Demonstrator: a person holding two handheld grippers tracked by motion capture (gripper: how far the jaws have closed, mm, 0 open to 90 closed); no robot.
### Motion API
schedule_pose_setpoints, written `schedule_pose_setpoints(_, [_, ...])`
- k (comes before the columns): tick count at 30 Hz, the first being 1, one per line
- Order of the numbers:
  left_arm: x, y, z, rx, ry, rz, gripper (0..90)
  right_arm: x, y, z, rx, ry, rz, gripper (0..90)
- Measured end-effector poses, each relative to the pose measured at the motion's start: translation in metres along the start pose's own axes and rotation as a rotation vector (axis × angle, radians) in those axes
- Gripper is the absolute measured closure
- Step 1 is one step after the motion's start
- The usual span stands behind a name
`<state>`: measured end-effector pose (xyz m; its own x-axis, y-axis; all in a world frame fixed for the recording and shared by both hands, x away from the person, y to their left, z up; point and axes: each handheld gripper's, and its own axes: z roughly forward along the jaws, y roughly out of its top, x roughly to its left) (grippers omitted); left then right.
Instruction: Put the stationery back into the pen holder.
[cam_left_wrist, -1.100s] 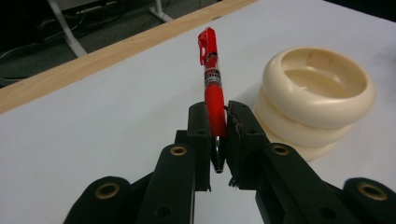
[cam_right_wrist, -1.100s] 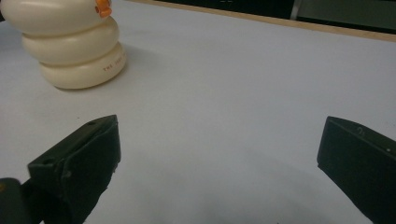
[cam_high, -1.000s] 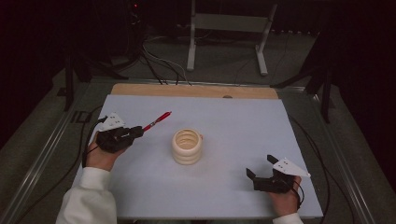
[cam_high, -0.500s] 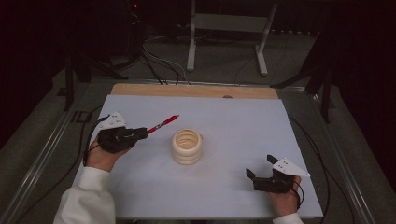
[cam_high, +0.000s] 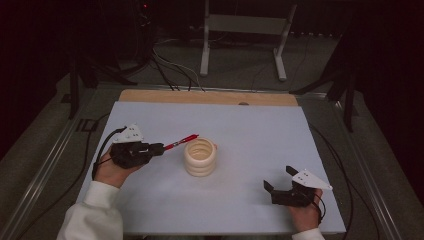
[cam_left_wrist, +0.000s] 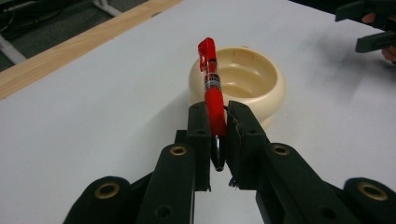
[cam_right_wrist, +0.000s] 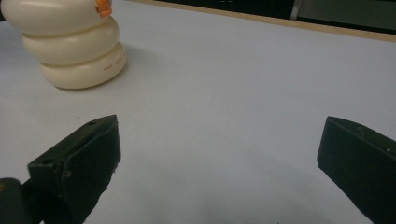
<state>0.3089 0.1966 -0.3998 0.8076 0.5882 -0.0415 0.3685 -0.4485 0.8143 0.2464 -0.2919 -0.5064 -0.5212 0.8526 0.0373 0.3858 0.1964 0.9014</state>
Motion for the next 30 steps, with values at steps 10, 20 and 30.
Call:
schedule_pose_setpoints(10, [-0.005,0.005,0.001,0.021,-0.029,0.015,81.0,0.000,0.000,0.000,0.001,0.000,0.000,0.1])
schedule_pose_setpoints(20, [-0.007,0.010,0.006,0.028,-0.031,0.017,80.9,0.000,0.000,0.000,0.000,0.001,0.001,0.1])
schedule_pose_setpoints(30, [-0.008,0.018,0.015,0.022,-0.024,0.007,80.8,-0.001,0.000,0.000,0.000,0.000,0.000,0.1])
